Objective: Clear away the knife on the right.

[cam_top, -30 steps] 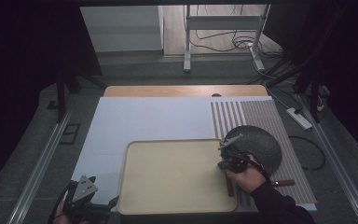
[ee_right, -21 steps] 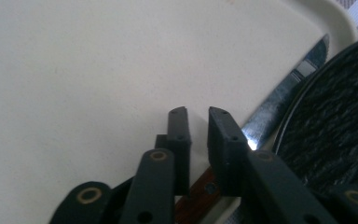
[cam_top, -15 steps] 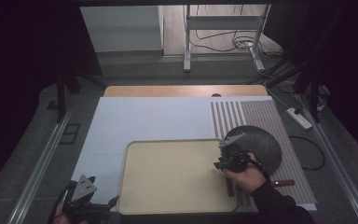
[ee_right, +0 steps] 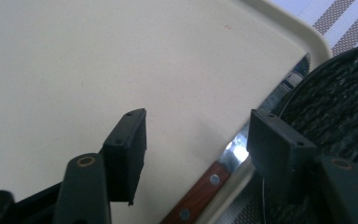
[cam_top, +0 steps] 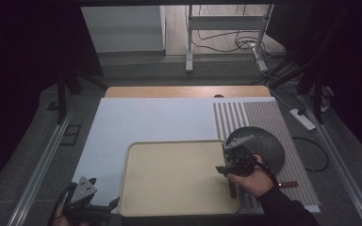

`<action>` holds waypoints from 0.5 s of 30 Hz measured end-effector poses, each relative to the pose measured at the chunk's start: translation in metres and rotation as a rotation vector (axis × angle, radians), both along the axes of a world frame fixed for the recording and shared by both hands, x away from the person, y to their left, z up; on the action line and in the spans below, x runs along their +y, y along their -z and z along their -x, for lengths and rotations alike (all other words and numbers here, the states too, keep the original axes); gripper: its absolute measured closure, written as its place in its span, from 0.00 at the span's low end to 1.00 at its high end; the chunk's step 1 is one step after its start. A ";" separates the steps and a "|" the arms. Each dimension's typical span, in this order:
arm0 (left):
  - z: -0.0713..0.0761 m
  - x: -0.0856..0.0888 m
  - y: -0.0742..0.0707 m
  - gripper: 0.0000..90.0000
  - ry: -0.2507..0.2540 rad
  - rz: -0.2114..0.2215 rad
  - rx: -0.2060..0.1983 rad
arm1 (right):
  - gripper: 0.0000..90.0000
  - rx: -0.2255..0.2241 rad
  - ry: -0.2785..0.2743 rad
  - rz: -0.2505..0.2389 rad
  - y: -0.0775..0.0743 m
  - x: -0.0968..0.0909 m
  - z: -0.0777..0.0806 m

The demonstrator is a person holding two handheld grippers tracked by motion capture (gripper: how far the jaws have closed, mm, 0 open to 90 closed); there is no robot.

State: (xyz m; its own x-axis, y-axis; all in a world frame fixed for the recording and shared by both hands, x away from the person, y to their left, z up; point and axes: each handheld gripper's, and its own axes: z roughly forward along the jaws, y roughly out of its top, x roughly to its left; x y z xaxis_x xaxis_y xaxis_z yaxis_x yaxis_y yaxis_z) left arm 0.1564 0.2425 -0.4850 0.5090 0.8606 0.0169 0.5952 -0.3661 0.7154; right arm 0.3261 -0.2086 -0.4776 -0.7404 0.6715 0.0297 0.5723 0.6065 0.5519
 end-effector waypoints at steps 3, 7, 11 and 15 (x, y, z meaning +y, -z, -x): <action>0.000 0.000 0.000 0.00 0.000 0.002 0.000 | 0.39 -0.009 0.000 -0.003 -0.002 -0.003 0.002; 0.000 0.000 0.000 0.00 0.000 0.004 0.000 | 0.35 -0.018 0.007 -0.007 -0.008 -0.008 0.005; 0.000 0.002 0.000 0.00 -0.002 0.017 -0.002 | 0.28 -0.023 0.028 -0.012 -0.011 -0.016 0.008; 0.000 0.002 0.000 0.00 -0.002 0.022 -0.003 | 0.23 -0.029 0.047 -0.025 -0.014 -0.025 0.011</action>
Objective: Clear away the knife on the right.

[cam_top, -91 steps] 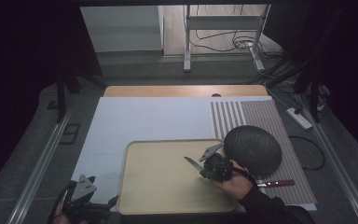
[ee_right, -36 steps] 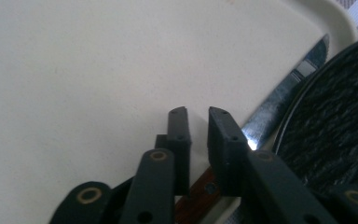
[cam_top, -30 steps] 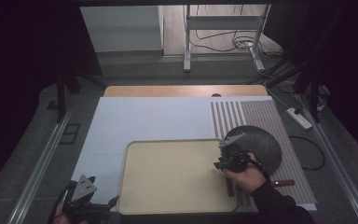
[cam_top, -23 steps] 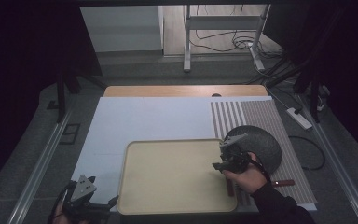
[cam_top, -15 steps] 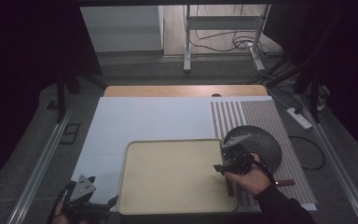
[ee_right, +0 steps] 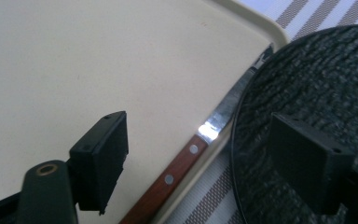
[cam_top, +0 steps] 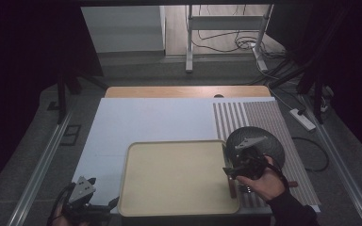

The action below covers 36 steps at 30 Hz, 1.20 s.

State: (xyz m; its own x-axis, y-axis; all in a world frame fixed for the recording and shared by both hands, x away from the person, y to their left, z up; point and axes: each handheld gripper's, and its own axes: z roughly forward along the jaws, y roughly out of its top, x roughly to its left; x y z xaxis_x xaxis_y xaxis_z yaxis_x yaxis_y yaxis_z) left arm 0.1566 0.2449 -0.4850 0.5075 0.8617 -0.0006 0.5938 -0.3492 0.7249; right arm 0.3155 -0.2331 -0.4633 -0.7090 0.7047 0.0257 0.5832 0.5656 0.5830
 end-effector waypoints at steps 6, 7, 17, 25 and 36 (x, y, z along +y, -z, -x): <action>0.000 0.000 0.000 0.00 0.000 0.002 -0.001 | 0.18 -0.020 0.014 -0.017 -0.005 -0.011 0.007; 0.001 0.000 0.000 0.00 0.000 0.001 -0.001 | 0.18 -0.028 0.016 -0.025 -0.006 -0.015 0.010; 0.001 0.001 0.000 0.00 -0.002 0.006 -0.002 | 0.13 -0.054 0.055 -0.046 -0.008 -0.036 0.023; 0.001 0.001 0.000 0.00 -0.003 0.008 -0.002 | 0.11 -0.072 0.095 -0.073 -0.008 -0.058 0.036; 0.001 0.002 0.000 0.00 -0.007 0.015 -0.003 | 0.09 -0.101 0.168 -0.120 -0.007 -0.082 0.049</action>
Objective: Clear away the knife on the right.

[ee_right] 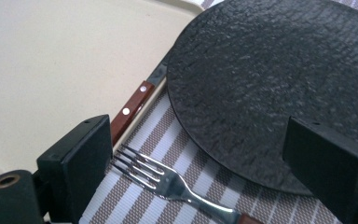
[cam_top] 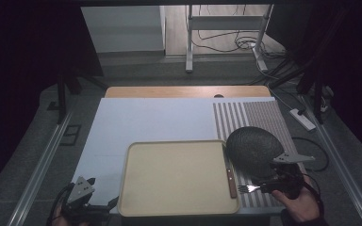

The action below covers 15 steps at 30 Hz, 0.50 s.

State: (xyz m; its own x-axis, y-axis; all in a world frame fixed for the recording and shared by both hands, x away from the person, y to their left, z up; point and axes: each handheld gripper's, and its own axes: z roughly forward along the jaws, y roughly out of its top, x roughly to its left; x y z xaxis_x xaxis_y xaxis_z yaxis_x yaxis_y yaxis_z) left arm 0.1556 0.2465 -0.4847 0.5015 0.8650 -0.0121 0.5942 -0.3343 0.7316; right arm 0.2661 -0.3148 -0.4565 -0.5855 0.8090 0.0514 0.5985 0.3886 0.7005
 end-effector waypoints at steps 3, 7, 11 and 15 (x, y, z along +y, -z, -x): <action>0.000 0.001 0.000 0.00 -0.002 0.003 0.000 | 0.09 -0.007 0.021 -0.009 0.001 -0.007 0.005; 0.000 0.001 0.000 0.00 -0.004 0.008 -0.001 | 0.09 -0.006 0.042 -0.027 0.002 -0.012 0.007; 0.000 0.002 0.000 0.00 -0.008 0.015 -0.002 | 0.09 0.001 0.051 -0.046 0.005 -0.018 0.010; 0.001 0.003 0.000 0.00 -0.011 0.022 -0.002 | 0.08 0.002 0.052 -0.034 0.007 -0.023 0.013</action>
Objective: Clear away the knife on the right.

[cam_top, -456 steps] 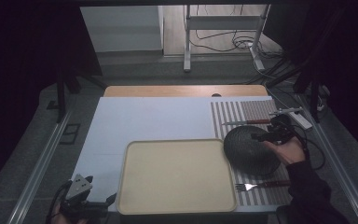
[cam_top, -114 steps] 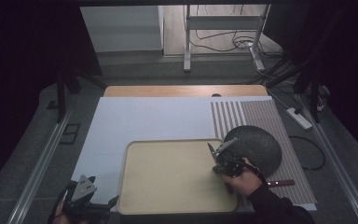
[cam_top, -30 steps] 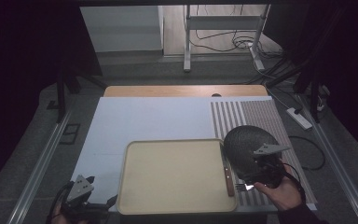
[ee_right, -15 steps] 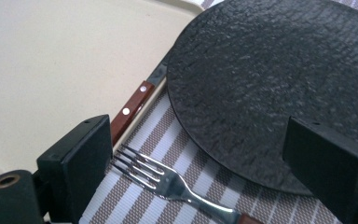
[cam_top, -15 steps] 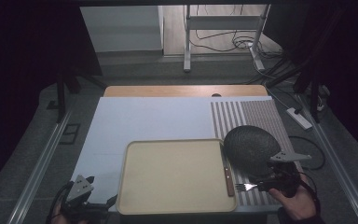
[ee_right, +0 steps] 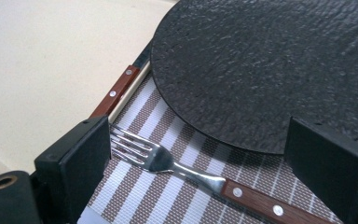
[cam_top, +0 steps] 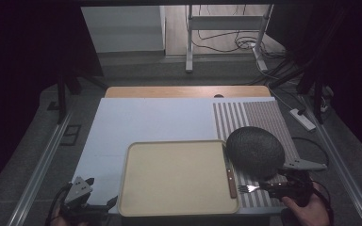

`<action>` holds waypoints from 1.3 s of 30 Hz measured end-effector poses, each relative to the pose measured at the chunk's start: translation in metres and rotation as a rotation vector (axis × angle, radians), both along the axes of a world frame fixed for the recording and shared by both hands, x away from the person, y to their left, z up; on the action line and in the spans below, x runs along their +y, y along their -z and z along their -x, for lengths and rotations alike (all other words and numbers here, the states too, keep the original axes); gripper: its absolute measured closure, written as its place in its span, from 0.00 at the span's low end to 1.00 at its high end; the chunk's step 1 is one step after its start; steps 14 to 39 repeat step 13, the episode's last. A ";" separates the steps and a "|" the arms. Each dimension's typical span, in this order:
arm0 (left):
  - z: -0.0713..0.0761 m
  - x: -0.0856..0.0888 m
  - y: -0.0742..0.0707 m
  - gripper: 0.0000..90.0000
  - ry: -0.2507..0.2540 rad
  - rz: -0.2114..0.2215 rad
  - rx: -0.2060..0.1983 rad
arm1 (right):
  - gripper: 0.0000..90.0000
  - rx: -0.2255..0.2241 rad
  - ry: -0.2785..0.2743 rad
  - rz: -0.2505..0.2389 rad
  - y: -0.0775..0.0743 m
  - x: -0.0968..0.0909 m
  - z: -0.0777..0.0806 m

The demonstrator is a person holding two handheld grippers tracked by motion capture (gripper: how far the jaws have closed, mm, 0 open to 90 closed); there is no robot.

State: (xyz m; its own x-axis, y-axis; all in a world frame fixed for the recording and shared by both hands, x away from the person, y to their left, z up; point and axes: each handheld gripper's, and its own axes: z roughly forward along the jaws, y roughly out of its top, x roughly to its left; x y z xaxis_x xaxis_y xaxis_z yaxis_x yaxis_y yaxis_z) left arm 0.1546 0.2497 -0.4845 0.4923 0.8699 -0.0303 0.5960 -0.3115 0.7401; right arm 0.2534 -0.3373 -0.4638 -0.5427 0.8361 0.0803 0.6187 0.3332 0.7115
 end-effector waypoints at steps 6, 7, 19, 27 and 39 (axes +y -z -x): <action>0.000 0.000 0.000 0.00 -0.001 0.000 0.000 | 0.08 0.008 0.009 -0.004 0.003 -0.005 0.002; 0.000 0.000 0.000 0.00 -0.001 -0.002 0.002 | 0.08 0.003 0.011 -0.015 0.002 -0.006 0.002; 0.000 -0.001 0.000 0.00 -0.002 -0.001 0.000 | 0.08 0.002 0.000 -0.015 0.003 -0.006 0.002; 0.000 -0.001 0.000 0.00 -0.002 -0.001 0.000 | 0.08 0.002 0.000 -0.015 0.003 -0.006 0.002; 0.000 -0.001 0.000 0.00 -0.002 -0.001 0.000 | 0.08 0.002 0.000 -0.015 0.003 -0.006 0.002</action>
